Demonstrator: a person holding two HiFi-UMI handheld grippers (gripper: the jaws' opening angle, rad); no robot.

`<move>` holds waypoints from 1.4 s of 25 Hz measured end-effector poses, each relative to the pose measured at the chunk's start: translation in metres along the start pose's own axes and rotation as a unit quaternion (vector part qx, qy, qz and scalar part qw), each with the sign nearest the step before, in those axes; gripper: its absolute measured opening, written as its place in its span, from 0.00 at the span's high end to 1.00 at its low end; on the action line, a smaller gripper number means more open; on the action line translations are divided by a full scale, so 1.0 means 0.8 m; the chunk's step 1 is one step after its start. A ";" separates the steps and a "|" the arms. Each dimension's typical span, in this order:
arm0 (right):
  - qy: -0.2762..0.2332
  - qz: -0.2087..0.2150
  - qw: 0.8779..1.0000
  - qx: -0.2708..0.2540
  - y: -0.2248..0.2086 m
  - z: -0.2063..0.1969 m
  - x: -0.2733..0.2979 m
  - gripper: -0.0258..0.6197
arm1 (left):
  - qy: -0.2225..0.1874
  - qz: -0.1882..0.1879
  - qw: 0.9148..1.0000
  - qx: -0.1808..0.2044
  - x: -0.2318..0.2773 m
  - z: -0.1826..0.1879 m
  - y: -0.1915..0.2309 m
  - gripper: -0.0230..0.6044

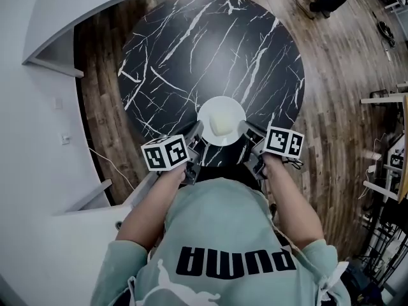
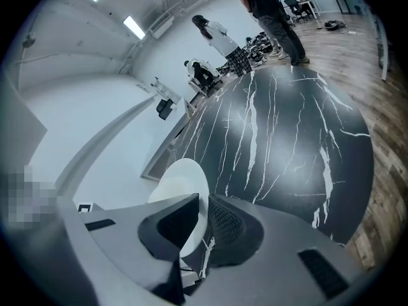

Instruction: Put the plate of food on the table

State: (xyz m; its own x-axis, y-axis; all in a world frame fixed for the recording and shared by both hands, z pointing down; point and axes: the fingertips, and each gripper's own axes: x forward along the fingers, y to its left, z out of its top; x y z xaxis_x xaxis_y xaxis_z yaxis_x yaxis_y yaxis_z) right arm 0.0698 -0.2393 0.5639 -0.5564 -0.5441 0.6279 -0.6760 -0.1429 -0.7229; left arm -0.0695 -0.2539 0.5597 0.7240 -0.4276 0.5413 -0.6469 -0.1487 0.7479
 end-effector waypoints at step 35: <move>0.066 -0.046 0.995 -0.049 -0.091 0.025 0.108 0.89 | 0.032 0.120 0.992 0.020 0.103 -0.010 0.098 0.88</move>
State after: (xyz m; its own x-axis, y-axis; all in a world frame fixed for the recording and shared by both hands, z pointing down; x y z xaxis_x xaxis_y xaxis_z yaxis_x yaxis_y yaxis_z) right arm 0.0807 -0.2928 0.6649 -0.5438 -0.4175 0.7280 -0.7680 -0.1021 -0.6323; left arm -0.0586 -0.2936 0.6664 0.5605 -0.3968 0.7269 -0.8109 -0.0848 0.5790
